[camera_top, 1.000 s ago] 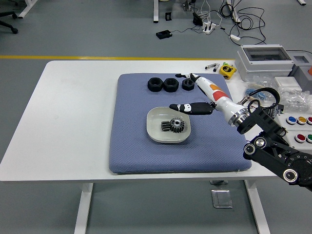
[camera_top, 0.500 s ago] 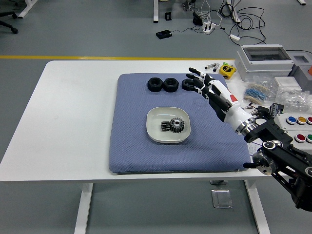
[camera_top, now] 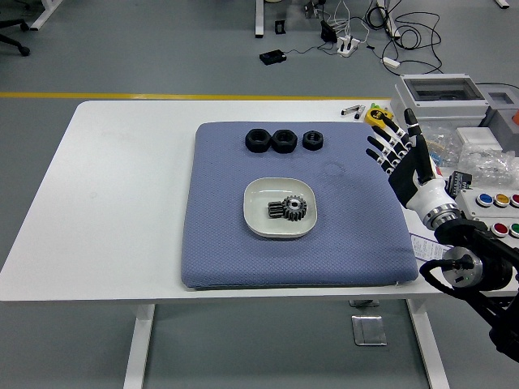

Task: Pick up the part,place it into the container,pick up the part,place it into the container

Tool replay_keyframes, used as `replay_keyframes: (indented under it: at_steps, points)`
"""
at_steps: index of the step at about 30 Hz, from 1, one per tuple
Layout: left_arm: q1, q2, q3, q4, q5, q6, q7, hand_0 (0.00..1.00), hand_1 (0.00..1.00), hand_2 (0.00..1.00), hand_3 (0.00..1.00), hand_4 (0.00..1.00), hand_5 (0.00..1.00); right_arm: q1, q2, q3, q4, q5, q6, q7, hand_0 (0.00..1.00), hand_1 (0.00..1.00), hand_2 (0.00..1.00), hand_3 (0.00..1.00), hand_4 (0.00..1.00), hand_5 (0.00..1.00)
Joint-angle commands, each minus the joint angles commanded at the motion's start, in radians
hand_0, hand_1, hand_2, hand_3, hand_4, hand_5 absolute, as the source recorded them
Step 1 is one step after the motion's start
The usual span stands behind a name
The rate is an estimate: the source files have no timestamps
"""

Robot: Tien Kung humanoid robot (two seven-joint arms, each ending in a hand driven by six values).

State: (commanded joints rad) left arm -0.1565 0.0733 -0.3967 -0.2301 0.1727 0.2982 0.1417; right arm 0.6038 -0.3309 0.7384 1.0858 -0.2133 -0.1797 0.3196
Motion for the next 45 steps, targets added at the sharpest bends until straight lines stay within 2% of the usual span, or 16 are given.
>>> replay_keyframes:
  at_steps: [3, 4, 8, 9, 10, 13, 15, 16, 19, 22, 25, 28, 35, 45]
  points:
    - [0.003, 0.000, -0.002, 0.000, 0.003, 0.000, 0.001, 0.533, 0.555, 0.657, 0.595, 0.586, 0.556, -0.019, -0.001, 0.025, -0.006, 0.005, 0.009, 0.020, 0.937, 0.883, 0.879, 0.886, 0.998, 0.848]
    - [0.004, 0.000, -0.004, 0.000, 0.006, 0.000, 0.002, 0.532, 0.555, 0.656, 0.594, 0.587, 0.557, -0.027, 0.002, 0.039, -0.004, 0.003, 0.009, 0.032, 0.916, 0.852, 0.844, 0.839, 0.998, 0.810]
    - [0.006, 0.000, -0.007, 0.000, 0.015, -0.001, 0.005, 0.532, 0.555, 0.656, 0.594, 0.587, 0.557, -0.064, 0.014, 0.110, 0.009, -0.062, 0.000, 0.040, 0.916, 0.852, 0.844, 0.839, 0.998, 0.810]
    - [0.006, 0.000, -0.008, 0.000, 0.017, -0.001, 0.005, 0.532, 0.555, 0.656, 0.594, 0.587, 0.557, -0.075, 0.017, 0.132, 0.015, -0.097, -0.011, 0.024, 0.916, 0.852, 0.844, 0.839, 0.998, 0.810]
    - [0.006, 0.000, -0.009, 0.000, 0.018, -0.001, 0.005, 0.533, 0.556, 0.657, 0.594, 0.587, 0.558, -0.083, 0.020, 0.150, 0.020, -0.127, -0.022, 0.007, 0.882, 0.825, 0.821, 0.788, 0.940, 0.677]
    - [0.008, 0.000, -0.008, 0.000, 0.015, -0.001, 0.004, 0.533, 0.556, 0.657, 0.594, 0.587, 0.558, -0.113, 0.028, 0.225, 0.036, -0.244, -0.069, -0.099, 0.882, 0.825, 0.821, 0.788, 0.940, 0.677]
    - [0.007, -0.001, -0.008, 0.000, 0.015, -0.002, 0.004, 0.533, 0.556, 0.657, 0.594, 0.587, 0.558, -0.127, 0.034, 0.264, 0.040, -0.328, -0.064, -0.183, 0.882, 0.825, 0.821, 0.788, 0.940, 0.677]
    - [0.007, 0.000, -0.007, 0.000, 0.015, -0.002, 0.004, 0.533, 0.558, 0.657, 0.593, 0.587, 0.558, -0.132, 0.036, 0.275, 0.041, -0.374, -0.057, -0.225, 0.857, 0.818, 0.813, 0.736, 0.922, 0.685]
    - [0.004, 0.000, -0.005, 0.000, 0.013, -0.002, 0.003, 0.533, 0.558, 0.657, 0.593, 0.587, 0.558, -0.144, 0.040, 0.290, 0.048, -0.497, -0.065, -0.272, 0.857, 0.818, 0.813, 0.736, 0.922, 0.685]
    - [0.001, 0.000, -0.003, 0.000, 0.010, -0.002, 0.002, 0.532, 0.559, 0.657, 0.594, 0.587, 0.557, -0.160, 0.047, 0.305, 0.056, -0.582, -0.095, -0.269, 0.849, 0.813, 0.809, 0.736, 0.926, 0.697]
    - [0.000, 0.000, 0.002, 0.000, 0.002, -0.002, -0.002, 0.532, 0.559, 0.657, 0.594, 0.587, 0.557, -0.182, 0.060, 0.324, 0.068, -0.590, -0.135, -0.245, 0.849, 0.813, 0.809, 0.736, 0.926, 0.697]
    - [-0.001, 0.000, 0.003, 0.000, -0.001, -0.002, -0.003, 0.533, 0.560, 0.657, 0.594, 0.587, 0.558, -0.203, 0.077, 0.337, 0.075, -0.575, -0.147, -0.198, 0.837, 0.807, 0.806, 0.738, 0.931, 0.698]
    - [-0.001, 0.001, 0.004, 0.000, -0.001, -0.002, -0.003, 0.532, 0.560, 0.656, 0.593, 0.587, 0.557, -0.247, 0.115, 0.367, 0.072, -0.551, -0.134, -0.087, 0.831, 0.804, 0.799, 0.729, 0.935, 0.704]
    - [-0.002, 0.001, 0.000, 0.001, 0.005, -0.002, -0.001, 0.533, 0.557, 0.656, 0.594, 0.588, 0.560, -0.278, 0.123, 0.394, 0.072, -0.558, -0.121, -0.088, 0.837, 0.793, 0.795, 0.721, 0.939, 0.711]
